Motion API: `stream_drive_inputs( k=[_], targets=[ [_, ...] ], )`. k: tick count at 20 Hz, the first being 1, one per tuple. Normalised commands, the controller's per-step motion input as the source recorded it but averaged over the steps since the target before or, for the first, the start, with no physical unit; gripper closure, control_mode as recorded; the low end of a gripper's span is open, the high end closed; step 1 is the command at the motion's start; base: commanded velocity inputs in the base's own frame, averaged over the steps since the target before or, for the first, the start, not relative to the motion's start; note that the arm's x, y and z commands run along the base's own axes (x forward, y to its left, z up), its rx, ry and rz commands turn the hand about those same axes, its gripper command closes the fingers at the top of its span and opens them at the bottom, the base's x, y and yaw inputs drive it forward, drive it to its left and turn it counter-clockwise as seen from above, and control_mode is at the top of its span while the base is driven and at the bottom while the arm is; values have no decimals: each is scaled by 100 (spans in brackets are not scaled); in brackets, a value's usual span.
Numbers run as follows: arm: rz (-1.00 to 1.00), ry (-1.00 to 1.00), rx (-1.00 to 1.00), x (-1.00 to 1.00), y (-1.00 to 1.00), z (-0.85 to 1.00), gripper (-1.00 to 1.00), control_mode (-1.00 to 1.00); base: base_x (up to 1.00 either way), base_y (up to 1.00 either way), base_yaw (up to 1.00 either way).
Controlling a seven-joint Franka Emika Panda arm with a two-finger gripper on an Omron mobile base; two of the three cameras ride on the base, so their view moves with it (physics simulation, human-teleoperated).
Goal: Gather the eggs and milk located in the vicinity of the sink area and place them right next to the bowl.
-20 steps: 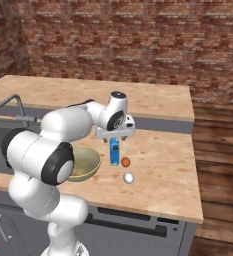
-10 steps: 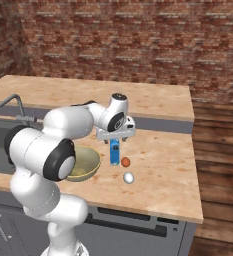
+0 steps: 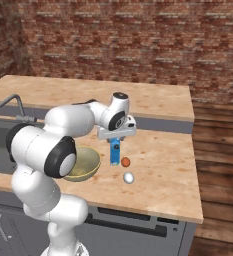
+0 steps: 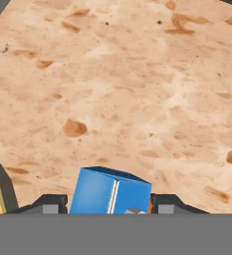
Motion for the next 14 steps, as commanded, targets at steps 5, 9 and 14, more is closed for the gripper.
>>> stream_drive_inputs(
  k=[5,9,14],
  targets=[
    [0,0,0,0,0,0,100,-100,0,0,0],
    [0,0,0,0,0,0,100,-100,0,0,0],
    [0,0,0,-5,2,0,100,-100,0,0,0]
  ],
)
